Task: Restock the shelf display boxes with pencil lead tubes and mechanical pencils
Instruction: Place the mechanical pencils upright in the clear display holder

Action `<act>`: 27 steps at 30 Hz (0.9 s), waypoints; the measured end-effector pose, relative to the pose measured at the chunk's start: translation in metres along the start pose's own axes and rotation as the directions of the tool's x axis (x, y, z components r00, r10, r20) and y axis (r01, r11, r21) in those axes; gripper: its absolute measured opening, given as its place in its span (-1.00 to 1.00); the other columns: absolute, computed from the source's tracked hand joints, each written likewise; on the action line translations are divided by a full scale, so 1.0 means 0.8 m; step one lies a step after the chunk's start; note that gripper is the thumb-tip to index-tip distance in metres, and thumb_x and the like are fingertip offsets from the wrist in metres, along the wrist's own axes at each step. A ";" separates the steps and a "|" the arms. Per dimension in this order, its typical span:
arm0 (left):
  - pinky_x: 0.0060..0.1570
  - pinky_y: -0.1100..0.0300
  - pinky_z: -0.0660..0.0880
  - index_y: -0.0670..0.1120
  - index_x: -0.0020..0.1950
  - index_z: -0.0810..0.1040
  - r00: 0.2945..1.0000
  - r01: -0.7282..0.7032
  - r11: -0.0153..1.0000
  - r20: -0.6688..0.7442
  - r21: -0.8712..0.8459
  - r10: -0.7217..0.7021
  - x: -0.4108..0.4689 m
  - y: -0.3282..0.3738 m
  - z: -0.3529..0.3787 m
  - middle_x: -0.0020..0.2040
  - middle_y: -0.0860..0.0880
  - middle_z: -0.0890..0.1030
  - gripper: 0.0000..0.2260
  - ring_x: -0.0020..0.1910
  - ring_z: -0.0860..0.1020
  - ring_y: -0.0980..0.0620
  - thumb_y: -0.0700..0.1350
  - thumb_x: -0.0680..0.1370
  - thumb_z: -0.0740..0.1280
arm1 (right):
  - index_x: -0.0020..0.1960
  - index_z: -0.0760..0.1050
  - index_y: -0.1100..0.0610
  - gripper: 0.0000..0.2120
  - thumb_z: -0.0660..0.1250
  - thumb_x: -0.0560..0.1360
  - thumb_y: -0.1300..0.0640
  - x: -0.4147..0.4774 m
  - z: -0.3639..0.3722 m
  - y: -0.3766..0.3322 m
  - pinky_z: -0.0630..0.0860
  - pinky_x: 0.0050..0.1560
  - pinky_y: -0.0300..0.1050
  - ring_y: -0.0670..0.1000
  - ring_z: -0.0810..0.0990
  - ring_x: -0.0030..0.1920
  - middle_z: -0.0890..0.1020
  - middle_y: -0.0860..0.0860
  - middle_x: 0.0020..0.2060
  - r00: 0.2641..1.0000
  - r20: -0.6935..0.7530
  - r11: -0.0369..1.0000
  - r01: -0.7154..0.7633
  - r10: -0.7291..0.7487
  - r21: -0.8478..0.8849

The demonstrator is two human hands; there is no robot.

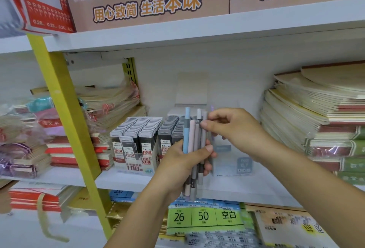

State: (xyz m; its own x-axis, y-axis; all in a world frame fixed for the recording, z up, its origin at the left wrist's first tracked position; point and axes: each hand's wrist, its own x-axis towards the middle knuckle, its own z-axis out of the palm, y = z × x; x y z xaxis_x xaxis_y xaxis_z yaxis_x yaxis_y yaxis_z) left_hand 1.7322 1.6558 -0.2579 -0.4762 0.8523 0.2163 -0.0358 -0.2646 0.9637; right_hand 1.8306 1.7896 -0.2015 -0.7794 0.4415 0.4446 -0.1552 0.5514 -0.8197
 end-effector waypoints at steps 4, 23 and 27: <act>-0.28 0.18 0.60 -0.20 0.16 0.58 0.998 0.059 0.997 0.011 -0.052 -0.059 -0.002 -0.002 -0.007 -0.09 -0.16 0.73 -0.70 -0.26 0.67 -0.02 -0.12 0.48 0.46 | -0.01 0.62 0.19 -0.89 0.34 0.55 0.19 -0.002 -0.017 -0.003 0.53 -0.38 -0.29 -0.06 0.64 -0.34 0.69 0.01 -0.30 0.991 -0.078 0.963 -0.087 0.110 0.254; -0.38 0.18 0.49 0.02 -0.02 0.66 0.982 -0.157 0.984 -0.096 0.084 0.165 0.015 0.024 -0.030 -0.25 -0.08 0.62 -0.90 -0.42 0.46 0.05 -0.03 0.49 0.48 | 0.23 0.50 -0.12 -0.58 0.43 0.47 0.25 -0.002 -0.034 -0.027 0.52 -0.24 -0.38 -0.20 0.60 -0.29 0.69 -0.01 -0.18 0.968 0.252 0.966 0.058 0.008 -0.253; -0.39 0.21 0.48 -0.08 0.16 0.54 0.986 -0.097 0.993 -0.128 0.061 0.104 0.012 0.013 -0.032 -0.26 -0.03 0.64 -0.78 -0.42 0.45 0.08 -0.04 0.56 0.41 | 0.38 0.31 -0.19 -0.37 0.40 0.48 0.31 0.018 -0.061 -0.009 0.64 -0.11 -0.03 0.19 0.67 -0.16 0.63 0.18 -0.18 0.998 -0.036 0.994 0.048 -0.052 -0.099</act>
State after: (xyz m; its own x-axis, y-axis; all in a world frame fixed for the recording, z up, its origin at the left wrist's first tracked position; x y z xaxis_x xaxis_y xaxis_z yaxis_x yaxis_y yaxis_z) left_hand 1.7048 1.6501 -0.2497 -0.5855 0.7556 0.2937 0.0645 -0.3177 0.9460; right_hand 1.8502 1.8263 -0.1717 -0.7481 0.4370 0.4993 -0.1322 0.6392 -0.7576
